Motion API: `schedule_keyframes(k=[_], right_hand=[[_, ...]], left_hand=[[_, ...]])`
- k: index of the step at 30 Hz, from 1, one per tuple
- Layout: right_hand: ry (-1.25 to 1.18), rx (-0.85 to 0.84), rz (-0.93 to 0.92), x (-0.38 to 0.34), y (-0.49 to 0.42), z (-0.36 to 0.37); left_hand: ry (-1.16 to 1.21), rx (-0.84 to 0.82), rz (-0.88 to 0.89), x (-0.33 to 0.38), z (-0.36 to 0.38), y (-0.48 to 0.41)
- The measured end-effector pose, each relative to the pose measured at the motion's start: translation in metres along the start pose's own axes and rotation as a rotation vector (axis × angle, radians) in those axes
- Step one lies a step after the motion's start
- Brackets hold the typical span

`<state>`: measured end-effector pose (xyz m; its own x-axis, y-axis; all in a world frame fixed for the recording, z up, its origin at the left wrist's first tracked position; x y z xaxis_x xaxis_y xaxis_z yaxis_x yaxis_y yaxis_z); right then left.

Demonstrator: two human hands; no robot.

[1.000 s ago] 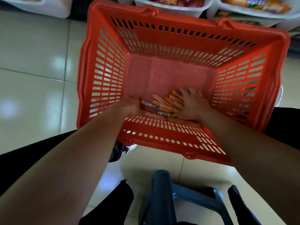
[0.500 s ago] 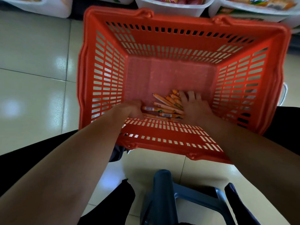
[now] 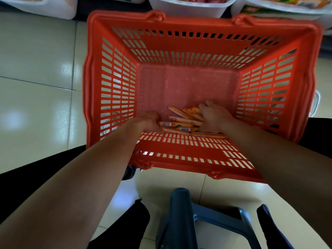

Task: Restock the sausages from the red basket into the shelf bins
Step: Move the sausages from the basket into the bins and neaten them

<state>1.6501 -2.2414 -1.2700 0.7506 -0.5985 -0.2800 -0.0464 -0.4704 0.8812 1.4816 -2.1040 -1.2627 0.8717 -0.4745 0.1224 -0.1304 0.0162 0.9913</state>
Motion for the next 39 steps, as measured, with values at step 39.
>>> schedule_keyframes(k=[39], right_hand=[[0.025,0.004,0.073,-0.002,0.002,-0.016]], left_hand=[[-0.097,0.490,0.295,0.068,-0.048,0.017]])
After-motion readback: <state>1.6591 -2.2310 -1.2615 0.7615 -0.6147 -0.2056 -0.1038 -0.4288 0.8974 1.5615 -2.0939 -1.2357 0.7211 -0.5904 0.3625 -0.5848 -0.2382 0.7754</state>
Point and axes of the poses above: each hand's wrist, its own y-axis away from the middle knuckle, its own z-axis out of the palm, x = y × z, the point moved 8 cm from there along -y, towards the middle knuckle, and after that the axes turned 12 degrees about -x, right-handed, at the moved point
